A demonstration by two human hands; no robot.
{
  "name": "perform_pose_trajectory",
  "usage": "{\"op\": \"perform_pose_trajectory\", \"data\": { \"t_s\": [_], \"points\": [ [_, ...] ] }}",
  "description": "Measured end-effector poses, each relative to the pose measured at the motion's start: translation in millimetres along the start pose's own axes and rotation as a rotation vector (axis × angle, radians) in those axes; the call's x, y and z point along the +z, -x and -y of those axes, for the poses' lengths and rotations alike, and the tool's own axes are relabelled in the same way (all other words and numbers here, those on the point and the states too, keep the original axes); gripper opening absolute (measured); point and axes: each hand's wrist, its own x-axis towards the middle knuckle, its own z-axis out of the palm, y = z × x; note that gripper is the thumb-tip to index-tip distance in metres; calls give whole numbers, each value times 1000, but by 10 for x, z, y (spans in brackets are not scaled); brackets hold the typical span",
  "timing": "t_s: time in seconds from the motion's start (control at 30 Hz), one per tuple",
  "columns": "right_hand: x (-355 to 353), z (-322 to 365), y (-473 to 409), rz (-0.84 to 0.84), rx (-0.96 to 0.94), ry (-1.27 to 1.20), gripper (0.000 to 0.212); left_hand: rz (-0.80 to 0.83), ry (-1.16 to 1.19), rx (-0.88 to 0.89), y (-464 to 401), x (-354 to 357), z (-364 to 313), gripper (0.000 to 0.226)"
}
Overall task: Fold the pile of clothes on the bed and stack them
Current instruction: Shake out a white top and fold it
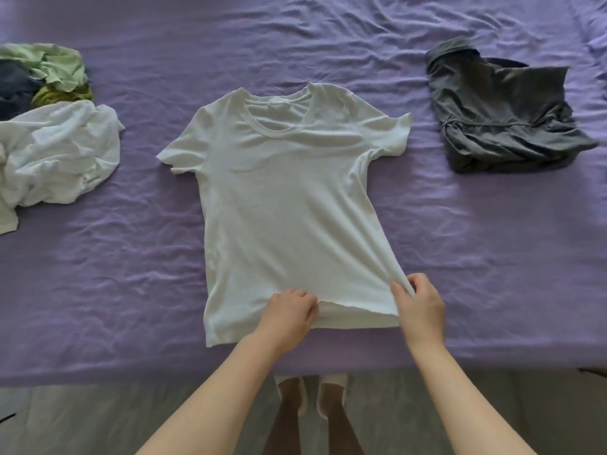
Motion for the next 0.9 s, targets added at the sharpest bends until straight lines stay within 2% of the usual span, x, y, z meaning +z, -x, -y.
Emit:
{"op": "perform_pose_trajectory", "data": {
  "t_s": [0.07, 0.13, 0.23, 0.3, 0.4, 0.43, 0.47, 0.53, 0.63, 0.73, 0.9],
  "points": [
    [4, -33, 18, 43, -9, 242, 12, 93, -57, -4, -10, -36, -37, 27],
    [7, -66, 29, 96, -53, 417, 25, 165, -115, -37, -19, -72, -74, 27],
    [29, -49, 13, 108, -222, 468, 37, 205, -97, -64, -41, -116, -137, 28],
    [75, 26, -5, 170, -340, 477, 42, 167, 16, -86, -72, -138, -181, 32],
    [186, 119, -60, 378, -473, 568, 52, -2, 220, -136, -198, -185, -203, 30],
    [216, 116, -88, 433, -500, 633, 54, -23, 265, -136, -254, -196, -193, 37],
    [228, 109, -116, 453, -500, 694, 53, -15, 280, -133, -310, -205, -175, 49],
    [212, 110, -145, 387, -411, 724, 42, 35, 223, -140, -400, -232, -122, 69],
    [209, 206, -229, 245, -282, 567, 24, 26, 14, -103, -574, -317, -48, 75],
    [256, 423, -498, 272, -265, 509, 39, 18, -125, -33, -879, -507, -6, 75],
    [267, 950, -1236, 280, -225, 433, 55, 78, -203, 93, -1567, -1001, 35, 75]
  ]
}}
